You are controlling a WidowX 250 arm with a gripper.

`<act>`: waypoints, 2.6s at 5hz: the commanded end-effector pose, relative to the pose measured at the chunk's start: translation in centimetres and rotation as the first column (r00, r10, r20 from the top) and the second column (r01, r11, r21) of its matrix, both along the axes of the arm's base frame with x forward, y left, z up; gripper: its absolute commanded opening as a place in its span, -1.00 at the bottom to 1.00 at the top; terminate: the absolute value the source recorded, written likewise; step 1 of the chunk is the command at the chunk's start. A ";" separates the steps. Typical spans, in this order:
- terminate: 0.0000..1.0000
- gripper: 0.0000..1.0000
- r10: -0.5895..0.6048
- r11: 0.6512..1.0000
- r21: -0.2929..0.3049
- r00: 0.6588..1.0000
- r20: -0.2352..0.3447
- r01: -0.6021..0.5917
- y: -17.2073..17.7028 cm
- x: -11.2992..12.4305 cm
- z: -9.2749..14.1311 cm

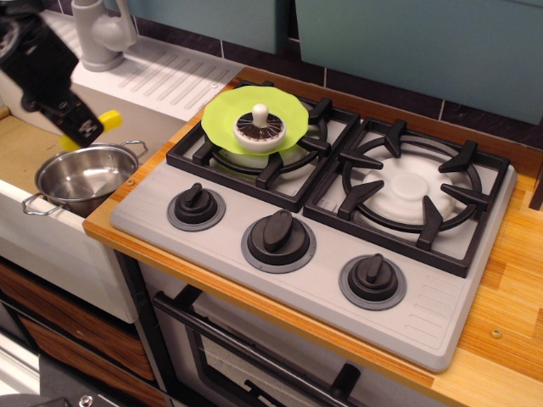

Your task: Put mushroom on plate and fry in pot or pan in sink

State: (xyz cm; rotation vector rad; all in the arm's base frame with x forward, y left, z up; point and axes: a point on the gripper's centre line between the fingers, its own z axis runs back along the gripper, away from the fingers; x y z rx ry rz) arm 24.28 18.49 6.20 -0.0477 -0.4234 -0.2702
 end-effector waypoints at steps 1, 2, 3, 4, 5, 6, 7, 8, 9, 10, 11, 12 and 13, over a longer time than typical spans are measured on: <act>-1.00 -1.00 -0.032 0.999 0.013 0.996 0.089 0.031 1.8 0.0 -1.2; -1.00 -1.00 -0.066 0.998 0.001 0.988 0.139 0.067 2.5 0.2 -2.1; -1.00 -1.00 -0.093 0.996 0.005 0.982 0.163 0.093 3.0 0.7 -2.2; -1.00 -1.00 -0.104 0.995 0.009 0.979 0.174 0.104 3.2 0.9 -2.3; -1.00 1.00 -0.102 0.995 0.036 0.979 0.174 0.097 2.6 0.7 -2.1; -1.00 1.00 -0.085 0.996 0.044 0.985 0.151 0.079 2.0 0.5 -1.3; -1.00 1.00 -0.066 0.997 0.048 0.989 0.134 0.060 1.5 0.5 -0.6; -1.00 1.00 -0.050 0.995 0.091 0.994 0.102 0.040 0.6 0.3 0.7; -1.00 1.00 -0.006 0.990 0.142 0.999 0.050 -0.001 -0.7 0.0 2.6; -1.00 1.00 0.045 0.982 0.186 0.999 -0.005 -0.043 -2.3 -0.1 4.4; -1.00 1.00 0.089 0.976 0.205 0.995 -0.042 -0.079 -3.4 0.0 6.0; -1.00 1.00 0.099 0.972 0.220 0.993 -0.063 -0.083 -3.8 -0.1 7.2; -1.00 1.00 0.080 0.972 0.228 0.993 -0.082 -0.059 -4.6 -0.2 8.7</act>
